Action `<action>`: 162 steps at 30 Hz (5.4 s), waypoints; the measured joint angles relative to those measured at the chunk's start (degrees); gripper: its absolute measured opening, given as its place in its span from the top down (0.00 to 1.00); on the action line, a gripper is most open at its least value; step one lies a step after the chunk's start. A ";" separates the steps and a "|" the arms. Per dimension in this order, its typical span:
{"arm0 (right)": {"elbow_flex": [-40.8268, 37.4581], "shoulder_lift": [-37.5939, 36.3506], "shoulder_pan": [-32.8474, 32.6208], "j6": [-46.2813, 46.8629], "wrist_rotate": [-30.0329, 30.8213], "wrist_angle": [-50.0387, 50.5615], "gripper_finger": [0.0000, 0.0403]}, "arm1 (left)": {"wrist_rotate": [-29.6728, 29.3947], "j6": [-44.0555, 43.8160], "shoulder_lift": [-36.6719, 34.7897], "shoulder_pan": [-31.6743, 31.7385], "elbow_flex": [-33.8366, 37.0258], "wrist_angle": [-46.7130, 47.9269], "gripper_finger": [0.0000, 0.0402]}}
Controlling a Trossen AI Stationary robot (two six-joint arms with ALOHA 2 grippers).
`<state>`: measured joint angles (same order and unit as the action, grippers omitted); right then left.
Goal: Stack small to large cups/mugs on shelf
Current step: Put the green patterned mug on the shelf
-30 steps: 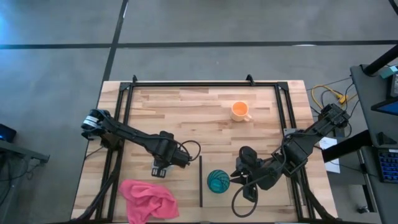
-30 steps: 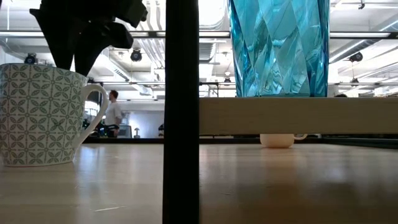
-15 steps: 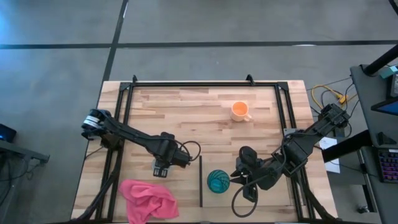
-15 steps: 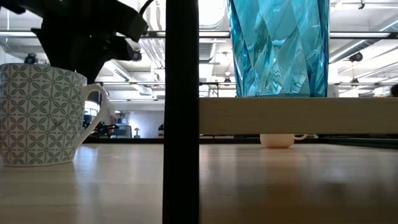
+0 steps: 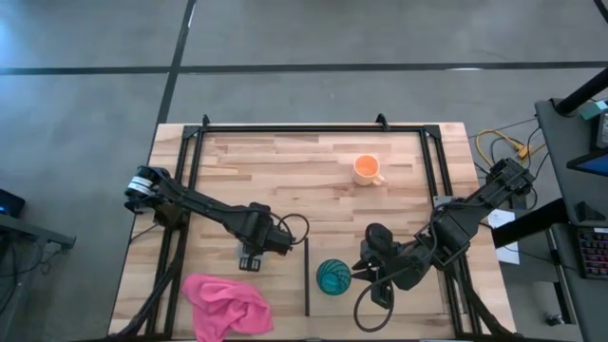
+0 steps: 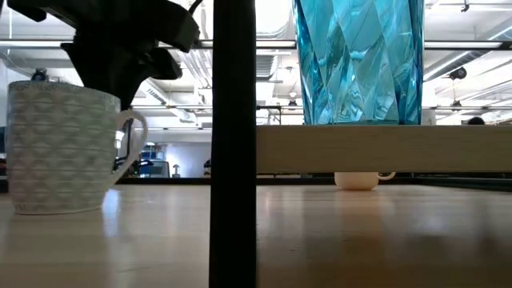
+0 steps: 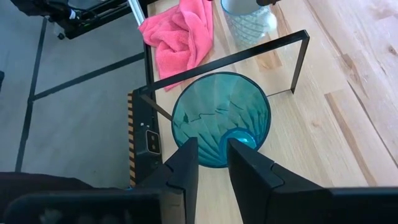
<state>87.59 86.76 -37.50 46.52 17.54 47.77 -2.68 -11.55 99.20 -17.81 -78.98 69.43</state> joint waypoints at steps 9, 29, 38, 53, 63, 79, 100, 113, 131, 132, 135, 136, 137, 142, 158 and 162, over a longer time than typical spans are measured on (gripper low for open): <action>0.00 0.00 0.00 -0.01 0.00 -0.01 0.81 | 0.48 -0.11 -0.04 0.75 -0.25 -0.09 0.98; 0.00 0.00 0.00 0.01 0.00 -0.01 0.81 | -6.95 -0.04 -0.29 1.92 -8.20 3.73 1.00; 0.00 -0.01 0.00 -0.02 0.00 0.06 0.82 | -12.23 0.03 -0.42 2.50 -17.50 8.54 1.00; 0.00 -4.89 0.02 -0.47 3.10 5.21 0.85 | -20.84 10.67 -0.33 2.59 -38.43 3.26 1.00; 0.00 -13.17 0.02 -0.46 8.46 10.29 0.86 | -21.38 21.16 0.21 2.83 -39.78 -16.60 1.00; -0.02 -22.22 0.02 9.39 11.50 27.67 0.85 | -12.79 24.09 9.71 3.20 -40.79 -30.75 1.00; -0.28 -18.64 -0.12 12.73 -2.78 29.06 0.85 | -4.67 20.97 18.14 3.13 -40.72 -37.46 1.00; -0.31 -10.39 0.02 3.51 -7.02 27.00 0.72 | -3.52 20.94 19.26 3.15 -40.70 -39.07 1.00; -0.26 -10.58 0.02 -2.70 -5.54 25.45 0.67 | -0.80 21.54 22.35 3.35 -39.50 -46.12 1.00; -0.25 -10.60 0.02 -2.83 -5.54 25.17 0.67 | -0.84 21.52 22.60 3.45 -39.50 -46.81 1.00; -0.26 -10.72 0.03 -2.84 -5.46 25.12 0.67 | -0.85 21.31 23.14 3.66 -39.50 -46.63 1.00; -0.26 -10.88 0.05 -2.84 -5.46 25.06 0.67 | -0.90 21.31 23.25 3.67 -39.48 -46.24 1.00; -0.26 -10.98 0.07 -2.84 -5.42 25.06 0.67 | -0.90 21.30 23.49 3.70 -39.35 -46.16 1.00; -0.24 -10.82 0.02 -3.05 -5.51 24.98 0.67 | -0.94 21.27 23.85 3.92 -39.06 -46.19 1.00; -0.34 -9.57 0.02 -3.88 -7.49 24.82 0.67 | -0.83 21.20 23.82 3.99 -39.30 -46.51 1.00; -0.39 -9.49 0.04 -4.47 -7.48 24.74 0.67 | -0.70 21.29 23.80 3.85 -39.30 -46.53 1.00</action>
<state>87.20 77.28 -37.45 42.04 10.07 72.51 -3.38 9.74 123.00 -13.96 -118.28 22.90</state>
